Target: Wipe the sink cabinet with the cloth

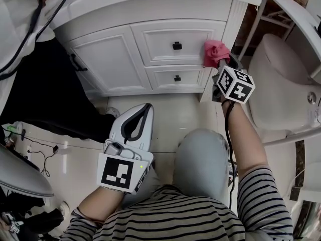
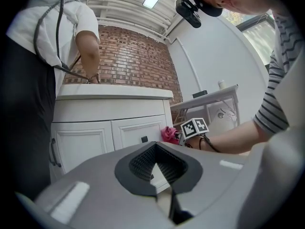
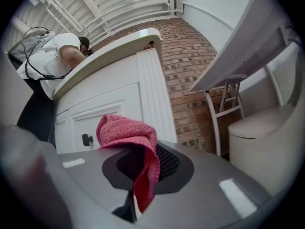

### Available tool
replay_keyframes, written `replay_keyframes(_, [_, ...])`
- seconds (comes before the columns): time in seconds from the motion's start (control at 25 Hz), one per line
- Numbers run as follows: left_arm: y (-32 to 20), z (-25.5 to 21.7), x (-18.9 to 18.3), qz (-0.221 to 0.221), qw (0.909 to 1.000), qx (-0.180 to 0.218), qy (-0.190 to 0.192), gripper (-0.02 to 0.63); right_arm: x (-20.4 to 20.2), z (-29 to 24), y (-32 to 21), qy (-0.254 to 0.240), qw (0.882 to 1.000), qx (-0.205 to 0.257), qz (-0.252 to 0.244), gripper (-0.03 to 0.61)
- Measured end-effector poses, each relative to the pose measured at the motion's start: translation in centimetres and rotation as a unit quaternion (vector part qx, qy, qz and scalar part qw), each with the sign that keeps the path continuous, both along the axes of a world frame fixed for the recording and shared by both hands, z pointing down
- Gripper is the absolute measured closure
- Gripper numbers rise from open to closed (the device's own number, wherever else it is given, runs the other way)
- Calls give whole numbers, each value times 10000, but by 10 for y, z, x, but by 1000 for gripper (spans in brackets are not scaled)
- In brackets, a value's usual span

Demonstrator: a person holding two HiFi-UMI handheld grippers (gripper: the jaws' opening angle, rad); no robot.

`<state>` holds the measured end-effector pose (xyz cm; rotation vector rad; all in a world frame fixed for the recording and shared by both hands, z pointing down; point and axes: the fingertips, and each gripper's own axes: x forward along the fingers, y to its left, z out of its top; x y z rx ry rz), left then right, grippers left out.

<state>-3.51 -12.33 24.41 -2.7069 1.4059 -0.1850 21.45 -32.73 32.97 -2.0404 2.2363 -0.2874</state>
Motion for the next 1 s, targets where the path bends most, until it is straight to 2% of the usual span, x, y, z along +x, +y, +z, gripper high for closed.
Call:
replay_keyframes(0.16, [2,1,-4,-45,10000,-26,46,614,54,11,17,-381,9955,-237,840,537])
replay_keyframes(0.24, [1,2,-8,-76,9999,-65,76,614,51,10,32,-577,9937,-211,942,537])
replay_keyframes(0.32, [1,3,-15,-107,9998,-115,96,613,15,12,43,-760,9952,-186,585,535])
replay_keyframes(0.4, [1,3,-22,-144,9998,-104,114,613,-43,20,44,-841,9960,-303,-85,536])
replay_keyframes(0.52, [1,5,-37,-245,9995,-135,132,614,-134,39,33,-625,9906,-654,-1021,535])
replay_keyframes(0.6, [1,5,-49,-351,9992,-128,146,614,-179,52,22,-410,9864,-858,-1340,535])
replay_keyframes(0.72, [-2,8,-69,-532,9982,-191,199,613,-226,67,3,-201,9827,-984,-1555,535])
replay_keyframes(0.8, [-5,11,-78,-611,9976,-240,216,613,-242,74,-9,-155,9821,-1025,-1572,535])
replay_keyframes(1.0, [-14,18,-82,-601,9974,-318,255,614,-235,83,-27,-169,9852,-1139,-1270,537])
